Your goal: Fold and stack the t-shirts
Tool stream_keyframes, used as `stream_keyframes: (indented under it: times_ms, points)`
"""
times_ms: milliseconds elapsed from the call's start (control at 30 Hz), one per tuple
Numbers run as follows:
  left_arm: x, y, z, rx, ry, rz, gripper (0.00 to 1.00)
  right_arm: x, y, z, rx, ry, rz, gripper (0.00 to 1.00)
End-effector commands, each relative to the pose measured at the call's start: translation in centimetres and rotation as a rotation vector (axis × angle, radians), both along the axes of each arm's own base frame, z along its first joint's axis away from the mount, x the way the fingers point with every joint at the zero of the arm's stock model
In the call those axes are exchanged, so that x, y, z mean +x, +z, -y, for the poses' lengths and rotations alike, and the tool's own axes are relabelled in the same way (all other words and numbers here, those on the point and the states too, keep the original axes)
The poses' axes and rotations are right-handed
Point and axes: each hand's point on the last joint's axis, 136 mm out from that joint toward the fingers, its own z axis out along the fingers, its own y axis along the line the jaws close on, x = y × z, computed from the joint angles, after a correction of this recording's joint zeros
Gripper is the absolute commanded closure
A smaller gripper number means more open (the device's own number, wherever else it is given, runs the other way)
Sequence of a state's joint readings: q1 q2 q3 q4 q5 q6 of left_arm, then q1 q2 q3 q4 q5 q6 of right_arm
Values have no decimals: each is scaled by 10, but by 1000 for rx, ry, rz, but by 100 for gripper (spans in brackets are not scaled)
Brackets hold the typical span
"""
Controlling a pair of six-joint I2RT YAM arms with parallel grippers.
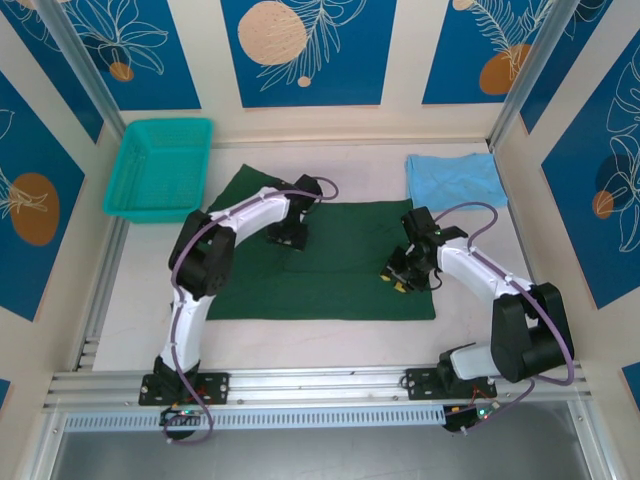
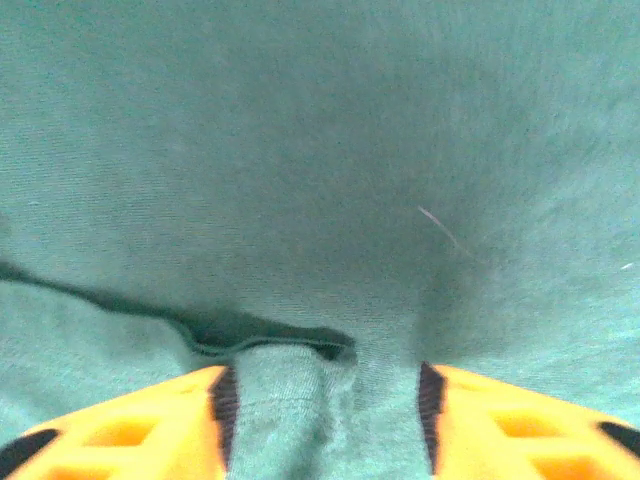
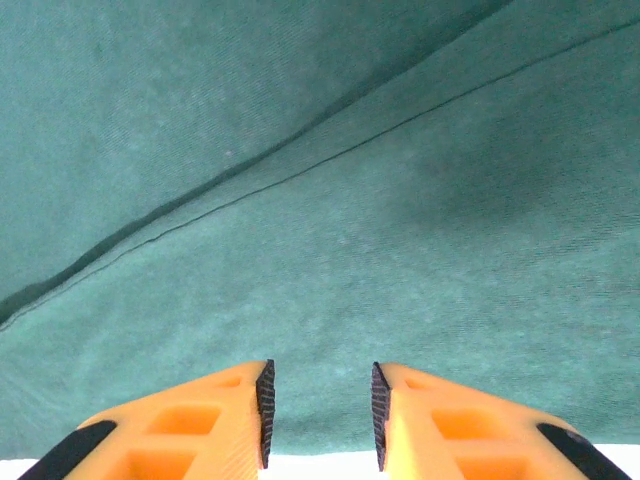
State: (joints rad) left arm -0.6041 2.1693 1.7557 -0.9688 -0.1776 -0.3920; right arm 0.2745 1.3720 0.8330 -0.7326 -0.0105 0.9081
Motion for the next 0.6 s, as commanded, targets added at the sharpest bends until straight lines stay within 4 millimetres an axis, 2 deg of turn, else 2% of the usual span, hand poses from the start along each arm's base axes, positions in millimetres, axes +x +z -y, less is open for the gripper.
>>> stream_keyframes:
  times_ms: [0, 100, 167, 233, 300, 433, 567]
  points:
    - [24, 84, -14, -55, 54, 172, 35, 0, 6, 16, -29, -37, -6, 66]
    - [27, 116, -23, -165, 89, 193, 24, 0, 6, 29, -33, -80, -19, 65]
    - [20, 124, -26, -244, 85, 169, 20, -1, 6, 35, -32, -103, -19, 65]
    - [4, 120, -35, -295, 82, 115, 19, -4, 5, 35, -24, -110, -16, 65]
    - [-20, 104, -53, -311, 120, 49, 23, -8, 1, 34, -11, -119, -24, 65]
    - [-71, 59, -96, -322, 261, -60, 43, -19, -12, 27, 33, -138, -58, 65]
    - [-115, 15, -122, -339, 376, -153, 47, -35, -28, 23, 42, -158, -108, 65]
